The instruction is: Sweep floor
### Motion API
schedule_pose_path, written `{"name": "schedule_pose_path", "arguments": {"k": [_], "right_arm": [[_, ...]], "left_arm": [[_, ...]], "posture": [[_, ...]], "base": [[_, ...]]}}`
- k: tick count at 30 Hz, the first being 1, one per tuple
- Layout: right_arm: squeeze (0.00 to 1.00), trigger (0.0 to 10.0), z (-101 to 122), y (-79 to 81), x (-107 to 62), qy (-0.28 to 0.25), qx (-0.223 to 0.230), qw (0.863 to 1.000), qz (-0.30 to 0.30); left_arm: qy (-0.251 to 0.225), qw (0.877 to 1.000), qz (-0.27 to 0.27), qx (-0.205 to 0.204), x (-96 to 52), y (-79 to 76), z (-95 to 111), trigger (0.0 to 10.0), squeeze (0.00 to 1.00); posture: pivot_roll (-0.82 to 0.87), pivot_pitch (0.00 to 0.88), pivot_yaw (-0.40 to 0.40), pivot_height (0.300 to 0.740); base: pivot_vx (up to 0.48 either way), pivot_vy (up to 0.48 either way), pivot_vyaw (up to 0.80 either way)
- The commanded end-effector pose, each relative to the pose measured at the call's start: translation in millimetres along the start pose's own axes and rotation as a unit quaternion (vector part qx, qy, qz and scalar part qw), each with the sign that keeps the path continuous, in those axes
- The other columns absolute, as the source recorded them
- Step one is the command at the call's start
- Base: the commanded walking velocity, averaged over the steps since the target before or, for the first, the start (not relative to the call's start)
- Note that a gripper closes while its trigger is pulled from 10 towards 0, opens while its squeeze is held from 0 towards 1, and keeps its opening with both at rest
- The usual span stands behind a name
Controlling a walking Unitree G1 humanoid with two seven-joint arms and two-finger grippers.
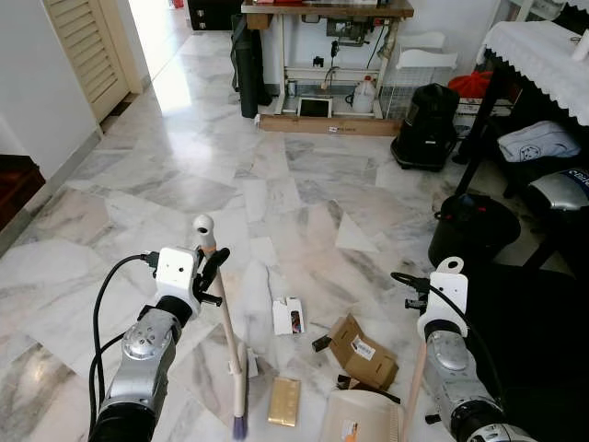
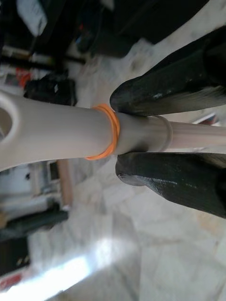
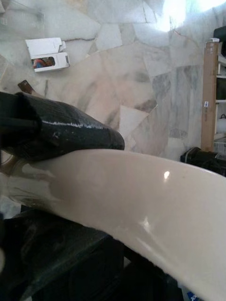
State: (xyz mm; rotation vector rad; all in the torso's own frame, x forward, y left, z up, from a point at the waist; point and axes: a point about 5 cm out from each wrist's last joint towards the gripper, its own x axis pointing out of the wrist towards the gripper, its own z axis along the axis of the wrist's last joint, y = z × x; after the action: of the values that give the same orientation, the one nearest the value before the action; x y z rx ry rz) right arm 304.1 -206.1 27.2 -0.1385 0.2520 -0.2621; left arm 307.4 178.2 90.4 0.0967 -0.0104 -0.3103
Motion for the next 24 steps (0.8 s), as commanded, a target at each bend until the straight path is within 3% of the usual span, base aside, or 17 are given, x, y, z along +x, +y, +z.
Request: {"name": "schedule_pose_path", "arguments": {"k": [1, 11, 24], "right_arm": [[0.00, 10.0, 9.8, 4.7, 3.9, -0.019, 0.001, 1.000, 0.007], [0.00, 10.0, 11.6, 17.1, 3.6, -0.022, 0.012, 0.999, 0.033], [0.00, 10.0, 14.8, 20.5, 3.9, -0.036, -0.001, 0.998, 0.051]], "left_arm": [[-0.003, 1.000, -0.015, -0.007, -1.4, 1.7, 4.1, 10.0, 0.00], [0.023, 0.999, -0.039, -0.015, -4.0, 1.6, -1.8, 10.0, 0.00], [0.009, 0.999, -0.042, 0.004, -2.5, -1.1, 5.5, 10.0, 0.00]], "posture": [[0.06, 0.000, 0.009, 0.740], [0.07, 0.000, 0.017, 0.740], [0.08, 0.000, 0.030, 0.740]], "base": [[0.000, 0.000, 0.00], [0.000, 0.000, 0.00], [0.000, 0.000, 0.00]]}}
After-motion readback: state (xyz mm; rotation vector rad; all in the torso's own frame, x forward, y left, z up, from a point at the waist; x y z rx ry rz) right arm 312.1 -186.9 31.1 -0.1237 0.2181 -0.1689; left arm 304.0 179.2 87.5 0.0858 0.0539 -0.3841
